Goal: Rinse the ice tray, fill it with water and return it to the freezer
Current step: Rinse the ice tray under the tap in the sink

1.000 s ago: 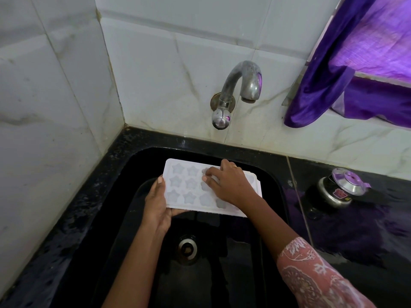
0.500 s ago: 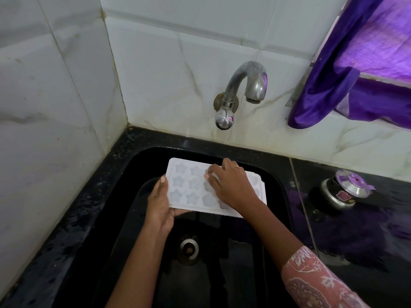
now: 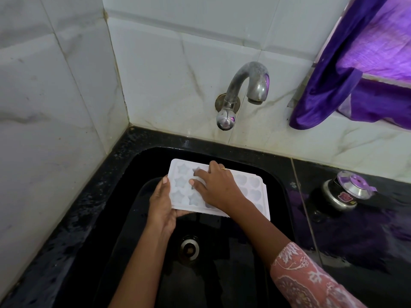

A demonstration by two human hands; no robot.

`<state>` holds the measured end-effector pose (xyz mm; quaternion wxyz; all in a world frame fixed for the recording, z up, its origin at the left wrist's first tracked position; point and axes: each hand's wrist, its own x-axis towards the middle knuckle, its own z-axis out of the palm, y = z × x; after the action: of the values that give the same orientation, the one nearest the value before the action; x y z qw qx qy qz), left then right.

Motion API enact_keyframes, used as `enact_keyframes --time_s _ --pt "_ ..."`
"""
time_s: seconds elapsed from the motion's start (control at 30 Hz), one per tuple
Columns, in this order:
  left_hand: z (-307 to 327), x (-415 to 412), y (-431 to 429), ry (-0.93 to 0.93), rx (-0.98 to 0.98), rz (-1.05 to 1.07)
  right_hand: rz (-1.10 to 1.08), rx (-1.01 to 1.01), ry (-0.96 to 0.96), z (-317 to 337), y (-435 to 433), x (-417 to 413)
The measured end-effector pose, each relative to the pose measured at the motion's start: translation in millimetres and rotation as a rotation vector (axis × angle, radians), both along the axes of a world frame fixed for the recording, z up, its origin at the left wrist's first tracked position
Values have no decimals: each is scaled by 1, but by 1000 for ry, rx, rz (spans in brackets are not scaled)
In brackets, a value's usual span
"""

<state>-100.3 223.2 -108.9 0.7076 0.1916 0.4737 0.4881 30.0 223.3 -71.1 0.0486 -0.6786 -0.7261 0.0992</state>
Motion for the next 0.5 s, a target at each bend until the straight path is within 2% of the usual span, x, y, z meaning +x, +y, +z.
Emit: enact_keyframes --time_s 0.5 --pt "0 4 1 1 -9 -1 -60 37 39 -5 5 2"
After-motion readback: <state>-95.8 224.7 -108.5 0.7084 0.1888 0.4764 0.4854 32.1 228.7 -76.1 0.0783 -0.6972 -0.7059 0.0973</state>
